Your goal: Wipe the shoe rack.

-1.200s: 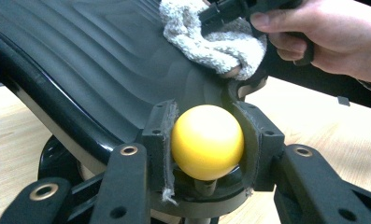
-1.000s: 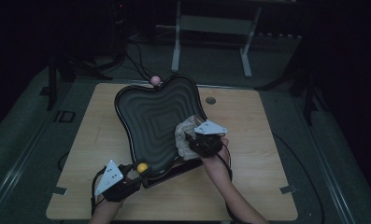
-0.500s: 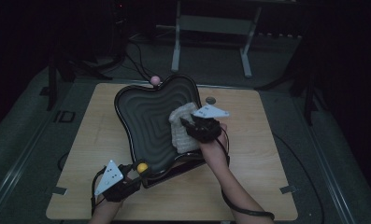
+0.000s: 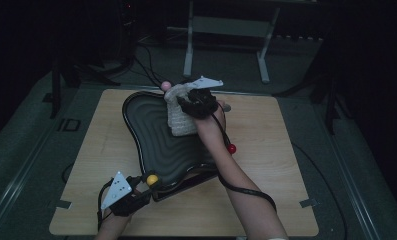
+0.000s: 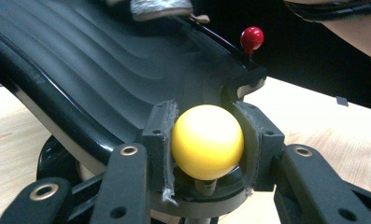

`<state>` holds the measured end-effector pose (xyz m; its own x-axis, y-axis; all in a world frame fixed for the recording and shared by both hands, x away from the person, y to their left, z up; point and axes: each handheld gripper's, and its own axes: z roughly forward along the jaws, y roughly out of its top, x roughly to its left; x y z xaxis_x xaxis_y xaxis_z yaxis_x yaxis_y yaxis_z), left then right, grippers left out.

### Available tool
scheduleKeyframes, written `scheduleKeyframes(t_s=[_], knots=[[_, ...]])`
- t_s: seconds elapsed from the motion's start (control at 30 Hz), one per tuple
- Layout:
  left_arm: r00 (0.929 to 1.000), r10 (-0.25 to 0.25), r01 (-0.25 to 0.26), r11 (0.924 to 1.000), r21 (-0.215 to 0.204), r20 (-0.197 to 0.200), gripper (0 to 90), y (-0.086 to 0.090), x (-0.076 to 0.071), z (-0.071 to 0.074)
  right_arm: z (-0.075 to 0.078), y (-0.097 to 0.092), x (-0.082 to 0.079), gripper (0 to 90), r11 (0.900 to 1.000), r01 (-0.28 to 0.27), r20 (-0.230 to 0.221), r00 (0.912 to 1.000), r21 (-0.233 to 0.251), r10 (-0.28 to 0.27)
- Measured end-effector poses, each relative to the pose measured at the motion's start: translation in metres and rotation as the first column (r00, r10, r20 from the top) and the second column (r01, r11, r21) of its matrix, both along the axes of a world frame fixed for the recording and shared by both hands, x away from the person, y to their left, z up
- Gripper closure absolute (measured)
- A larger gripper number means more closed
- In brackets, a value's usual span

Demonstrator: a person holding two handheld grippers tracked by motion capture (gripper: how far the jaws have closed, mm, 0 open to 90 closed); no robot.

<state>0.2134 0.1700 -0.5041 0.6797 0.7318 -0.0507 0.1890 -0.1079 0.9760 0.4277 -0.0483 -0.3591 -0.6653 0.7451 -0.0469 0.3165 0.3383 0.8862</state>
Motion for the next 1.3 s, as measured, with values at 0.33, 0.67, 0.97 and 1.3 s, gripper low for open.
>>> scheduleKeyframes(t_s=[0.33, 0.67, 0.97, 1.3], knots=[[1.0, -0.001, 0.001, 1.0, 0.001, 0.002, 59.8, 0.0, 0.0, 0.0, -0.018, 0.004, 0.017, 68.0, 0.9986, 0.036, -0.036, 0.9986, -0.038, -0.038], [1.0, 0.002, -0.002, 1.0, 0.002, 0.0, 59.8, 0.0, 0.0, 0.0, -0.035, -0.009, -0.009, 67.9, 0.9979, 0.013, -0.021, 0.9997, -0.064, -0.015], [1.0, 0.004, -0.004, 1.0, 0.003, 0.0, 59.9, 0.0, 0.0, 0.0, -0.052, -0.023, -0.034, 68.0, 0.9981, -0.009, -0.016, 0.9998, -0.06, 0.008], [1.0, 0.003, -0.003, 1.0, 0.002, -0.001, 59.8, -0.001, 0.0, 0.0, -0.067, -0.035, -0.058, 68.1, 0.998, -0.019, -0.017, 0.9997, -0.061, 0.018]])
